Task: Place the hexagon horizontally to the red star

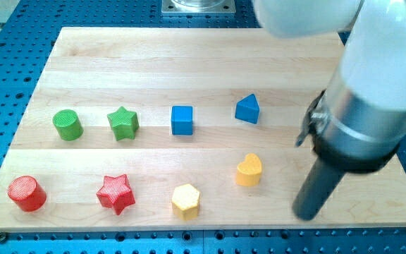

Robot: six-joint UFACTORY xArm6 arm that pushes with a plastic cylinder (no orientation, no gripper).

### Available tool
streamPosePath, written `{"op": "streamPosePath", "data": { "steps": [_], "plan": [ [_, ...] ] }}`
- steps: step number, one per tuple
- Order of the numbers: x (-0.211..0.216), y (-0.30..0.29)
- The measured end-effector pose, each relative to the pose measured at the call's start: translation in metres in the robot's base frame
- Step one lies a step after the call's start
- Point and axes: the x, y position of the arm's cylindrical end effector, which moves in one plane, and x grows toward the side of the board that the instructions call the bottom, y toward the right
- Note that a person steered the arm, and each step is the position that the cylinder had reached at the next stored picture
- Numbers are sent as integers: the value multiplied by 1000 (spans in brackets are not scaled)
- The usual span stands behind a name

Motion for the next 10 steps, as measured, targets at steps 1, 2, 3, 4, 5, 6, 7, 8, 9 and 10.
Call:
{"op": "streamPosePath", "data": {
  "steps": [1,2,3,4,5,6,7,8,9,10],
  "plan": [
    [1,-10],
    [0,-57],
    [0,-94],
    [-1,-109],
    [0,-114],
    [0,-146],
    [0,-178],
    [-9,-176],
    [-10,-167],
    [-1,-209]
  ]
}}
